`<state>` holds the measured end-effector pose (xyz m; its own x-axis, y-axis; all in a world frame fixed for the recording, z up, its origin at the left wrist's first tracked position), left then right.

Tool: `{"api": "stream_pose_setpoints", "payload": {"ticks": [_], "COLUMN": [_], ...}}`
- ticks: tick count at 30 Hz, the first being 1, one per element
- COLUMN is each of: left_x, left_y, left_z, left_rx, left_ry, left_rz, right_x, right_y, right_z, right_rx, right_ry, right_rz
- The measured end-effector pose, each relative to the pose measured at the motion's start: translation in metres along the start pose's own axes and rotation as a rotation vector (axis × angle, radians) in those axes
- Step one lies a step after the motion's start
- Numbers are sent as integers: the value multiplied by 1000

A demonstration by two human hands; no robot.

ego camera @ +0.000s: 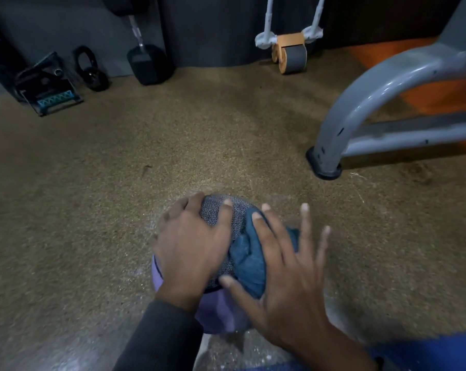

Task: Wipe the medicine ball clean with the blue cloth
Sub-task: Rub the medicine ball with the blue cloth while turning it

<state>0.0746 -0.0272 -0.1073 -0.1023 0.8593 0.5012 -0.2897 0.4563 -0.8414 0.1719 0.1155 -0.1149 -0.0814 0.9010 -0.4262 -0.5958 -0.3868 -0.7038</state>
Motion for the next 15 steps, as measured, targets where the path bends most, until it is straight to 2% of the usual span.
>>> {"api": "stream_pose_setpoints", "payload": {"ticks": [2, 4, 8, 10, 12, 15], "left_x": [-1, -5, -4, 0, 1, -1], "left_y": [-1, -1, -2, -1, 0, 1], "left_z": [-3, -2, -2, -4, -3, 0], "left_rx": [17, 2, 8, 6, -1, -13], "left_ry": [42, 57, 67, 60, 42, 60], "left_rz": [11, 0, 19, 37, 49, 44], "right_x": [-3, 0, 44, 53, 38, -13], "right_y": [0, 4, 45, 53, 37, -4], "right_z": [7, 23, 74, 82, 68, 32], "right_rx": [62, 30, -248, -303, -246, -74], "right_ry": [-27, 13, 413, 473, 341, 20], "right_rz": [150, 197, 286, 278, 174, 42]}}
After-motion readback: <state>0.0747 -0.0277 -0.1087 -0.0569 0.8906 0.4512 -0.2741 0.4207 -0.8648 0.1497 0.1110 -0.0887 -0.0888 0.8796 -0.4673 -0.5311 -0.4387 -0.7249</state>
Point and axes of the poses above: each hand's wrist, its own z-axis towards the middle knuckle, its own y-axis out of the palm, x = y × z, the point moved 7 cm from there along z, towards the middle knuckle, and after that the axes turned 13 degrees about x, right-handed, at the moved point
